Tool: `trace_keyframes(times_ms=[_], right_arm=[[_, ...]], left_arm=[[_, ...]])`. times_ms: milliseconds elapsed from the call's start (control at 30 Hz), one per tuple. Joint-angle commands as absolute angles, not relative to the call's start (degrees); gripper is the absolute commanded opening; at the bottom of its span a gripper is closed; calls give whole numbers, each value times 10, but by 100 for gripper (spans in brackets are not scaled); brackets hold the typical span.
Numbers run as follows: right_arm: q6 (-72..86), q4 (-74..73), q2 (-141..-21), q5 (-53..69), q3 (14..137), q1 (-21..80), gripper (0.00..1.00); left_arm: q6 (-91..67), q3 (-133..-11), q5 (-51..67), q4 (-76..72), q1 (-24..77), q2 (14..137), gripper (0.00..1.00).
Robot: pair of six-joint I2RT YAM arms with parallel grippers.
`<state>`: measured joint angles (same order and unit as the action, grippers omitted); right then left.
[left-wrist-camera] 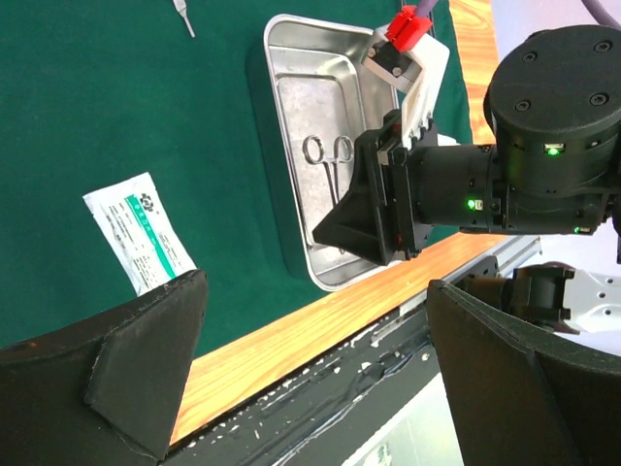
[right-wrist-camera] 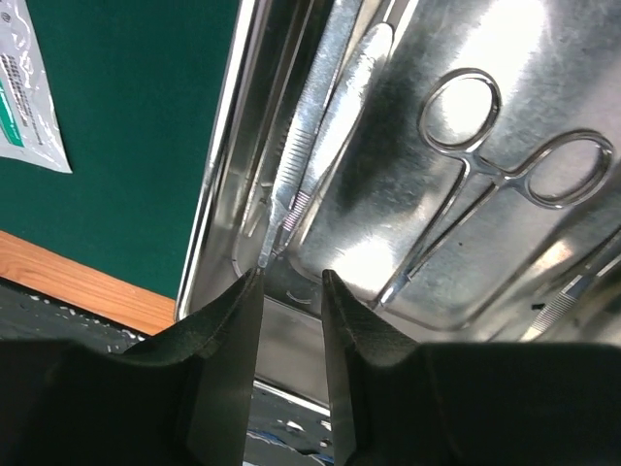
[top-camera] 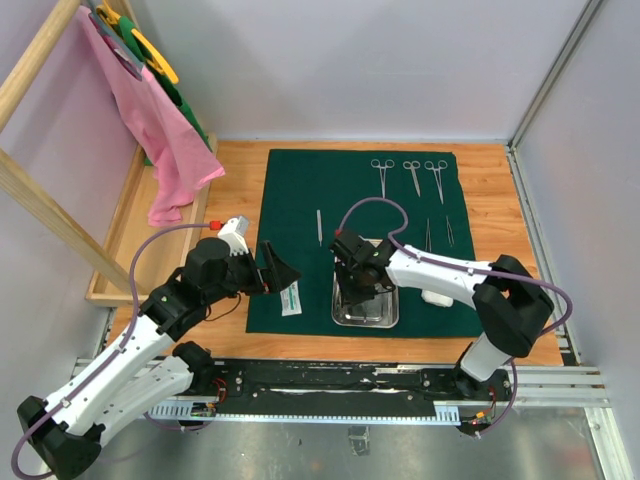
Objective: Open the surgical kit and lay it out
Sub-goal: Pick up the medical item from the container.
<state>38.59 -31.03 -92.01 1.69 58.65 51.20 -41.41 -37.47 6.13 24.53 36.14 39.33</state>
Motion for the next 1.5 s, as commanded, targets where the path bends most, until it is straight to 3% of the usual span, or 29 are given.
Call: trace_keyframes(times_ms=[0, 100, 467, 633, 800, 867, 1200, 1467], right_arm=[[416, -280, -929, 37, 577, 512, 33], [428, -280, -935, 30, 577, 517, 37], [494, -309, -1004, -36, 592, 545, 36], [519, -348, -1036, -78, 601, 555, 26], [519, -380, -1056, -113, 597, 558, 6], [518, -388, -1048, -119, 593, 559, 1], [457, -450, -899, -183, 665, 566, 1], [418, -439, -852, -148, 701, 539, 1]], left_arm=[[-410, -376, 63, 235, 361, 393, 99], [-407, -377, 67, 237, 361, 392, 99], [-392, -399, 87, 263, 362, 374, 99], [-383, -406, 99, 273, 361, 368, 99], [-381, -404, 102, 274, 361, 357, 99], [-383, -401, 102, 274, 361, 352, 100], [-384, -403, 92, 274, 361, 352, 99], [-386, -407, 68, 285, 361, 352, 99]])
